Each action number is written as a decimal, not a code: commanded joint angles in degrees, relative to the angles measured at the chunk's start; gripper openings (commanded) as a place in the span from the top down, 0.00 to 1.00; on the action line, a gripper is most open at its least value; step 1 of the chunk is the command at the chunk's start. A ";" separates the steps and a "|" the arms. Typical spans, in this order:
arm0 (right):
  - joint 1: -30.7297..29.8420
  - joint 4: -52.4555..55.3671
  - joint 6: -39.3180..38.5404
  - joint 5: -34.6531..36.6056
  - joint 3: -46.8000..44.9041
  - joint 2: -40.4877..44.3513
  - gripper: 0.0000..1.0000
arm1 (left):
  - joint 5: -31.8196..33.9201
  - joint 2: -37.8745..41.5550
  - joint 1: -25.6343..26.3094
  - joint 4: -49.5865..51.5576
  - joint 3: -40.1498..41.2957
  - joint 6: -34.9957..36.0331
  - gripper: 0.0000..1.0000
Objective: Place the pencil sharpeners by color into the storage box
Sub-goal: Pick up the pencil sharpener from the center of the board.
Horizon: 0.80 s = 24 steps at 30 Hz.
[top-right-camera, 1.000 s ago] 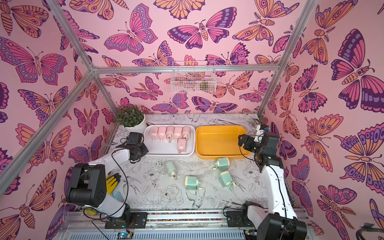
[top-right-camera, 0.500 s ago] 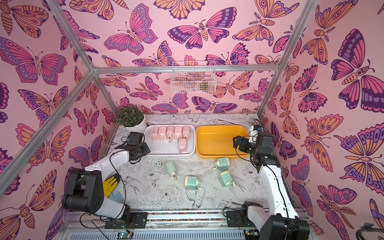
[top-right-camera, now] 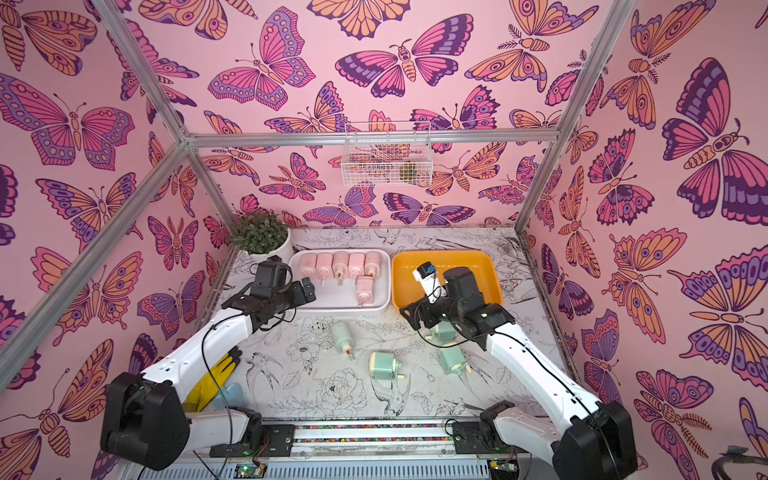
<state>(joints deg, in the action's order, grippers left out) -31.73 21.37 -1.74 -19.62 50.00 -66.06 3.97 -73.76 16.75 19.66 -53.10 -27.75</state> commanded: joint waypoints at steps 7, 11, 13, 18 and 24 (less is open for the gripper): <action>-15.21 10.99 -20.14 -1.78 1.55 -7.95 0.01 | -7.55 5.15 5.48 -3.20 -1.46 12.15 0.00; -16.49 9.86 -21.19 -2.39 2.13 -10.94 0.01 | -11.34 6.23 5.57 -6.69 0.72 13.06 0.00; -17.42 10.18 -22.36 -1.67 2.81 -12.71 0.01 | -14.46 6.82 5.57 -8.23 1.73 14.10 0.00; -19.95 12.06 -24.91 0.11 4.83 -17.58 0.01 | -19.18 7.66 6.16 -10.50 3.35 16.46 0.00; -22.05 13.48 -27.33 3.19 6.24 -21.78 0.01 | -17.94 7.40 7.15 -10.88 3.92 16.83 0.00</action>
<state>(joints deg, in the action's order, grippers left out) -52.88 32.16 -26.61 -18.44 54.48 -86.26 -12.88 -66.89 23.62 10.24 -50.33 -12.38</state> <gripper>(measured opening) 0.992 0.999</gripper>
